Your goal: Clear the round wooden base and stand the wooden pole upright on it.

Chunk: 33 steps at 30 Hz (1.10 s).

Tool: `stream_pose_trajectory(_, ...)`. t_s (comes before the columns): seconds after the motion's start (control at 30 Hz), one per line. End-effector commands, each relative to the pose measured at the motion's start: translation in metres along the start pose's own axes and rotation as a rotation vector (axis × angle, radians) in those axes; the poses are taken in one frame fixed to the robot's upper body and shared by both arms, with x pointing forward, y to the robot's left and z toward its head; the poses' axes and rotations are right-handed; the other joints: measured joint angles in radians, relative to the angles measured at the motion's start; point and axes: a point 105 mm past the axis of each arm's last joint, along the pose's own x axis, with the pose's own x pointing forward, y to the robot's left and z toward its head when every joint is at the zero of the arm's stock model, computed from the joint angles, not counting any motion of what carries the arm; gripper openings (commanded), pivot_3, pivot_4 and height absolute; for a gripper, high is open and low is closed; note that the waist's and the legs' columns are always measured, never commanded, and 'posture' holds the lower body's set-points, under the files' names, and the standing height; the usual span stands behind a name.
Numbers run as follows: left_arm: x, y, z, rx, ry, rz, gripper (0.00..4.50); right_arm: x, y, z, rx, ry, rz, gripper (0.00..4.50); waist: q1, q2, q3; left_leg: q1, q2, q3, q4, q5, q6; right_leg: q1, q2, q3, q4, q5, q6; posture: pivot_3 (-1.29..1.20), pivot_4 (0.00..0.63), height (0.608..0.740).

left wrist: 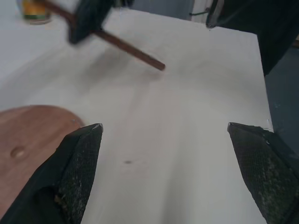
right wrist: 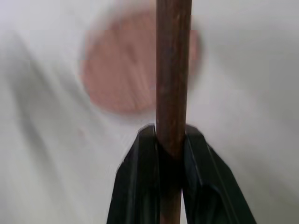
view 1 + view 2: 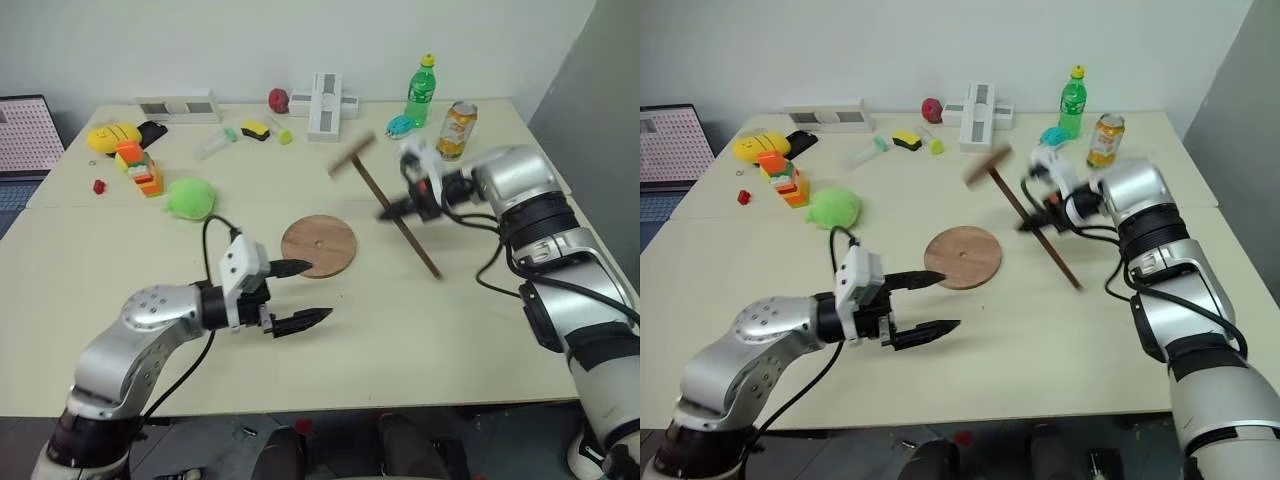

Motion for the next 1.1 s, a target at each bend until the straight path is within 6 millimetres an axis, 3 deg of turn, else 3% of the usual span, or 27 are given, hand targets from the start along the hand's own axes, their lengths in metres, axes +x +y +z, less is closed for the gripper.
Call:
stream_pose_trajectory(0.03, -0.008, 0.007, 0.016, 0.084, -0.137, 0.151, 4.5, -0.005, 0.033, 0.064, -0.121, -0.36, 0.003, 0.24, 0.01, 0.0, 0.0, 0.0, 0.0, -0.001, 0.0, -0.001, 0.001, 0.0, 0.0, -0.001, -0.001, 0.0, 0.0, 0.0, 0.15, 0.74)
stream_pose_trajectory(0.17, -0.018, 0.013, 0.009, 0.096, -0.2, 0.357, 4.5, 0.005, 0.051, 0.077, -0.244, -0.625, -0.147, 0.24, 0.019, -0.003, -0.003, 0.0, -0.001, -0.001, 0.001, -0.002, 0.002, 0.002, -0.001, -0.001, -0.001, 0.0, 0.0, 0.0, 0.15, 0.74)
stream_pose_trajectory(0.3, -0.022, 0.005, 0.001, 0.035, -0.246, 0.457, 4.5, 0.025, 0.057, 0.06, -0.23, -0.712, -0.237, 0.24, 0.022, -0.003, -0.002, -0.002, -0.001, -0.001, 0.002, -0.001, 0.002, 0.0, -0.003, -0.001, 0.0, 0.0, 0.0, 0.0, 0.15, 0.74)
stream_pose_trajectory(0.6, -0.024, 0.005, -0.019, -0.03, -0.247, 0.569, 4.5, 0.051, 0.05, 0.029, -0.238, -0.721, -0.339, 0.24, 0.015, -0.002, -0.002, 0.001, -0.002, 0.0, 0.001, -0.001, 0.002, 0.001, -0.001, 0.001, 0.001, 0.0, 0.0, 0.0, 0.15, 0.74)
stream_pose_trajectory(1.1, -0.024, 0.009, -0.026, -0.048, -0.24, 0.572, 4.5, 0.076, 0.047, 0.01, -0.157, -0.701, -0.356, 0.24, 0.015, -0.002, -0.002, 0.001, -0.001, 0.0, 0.001, -0.001, 0.002, 0.001, -0.001, 0.001, 0.001, 0.0, 0.0, 0.0, 0.15, 0.74)
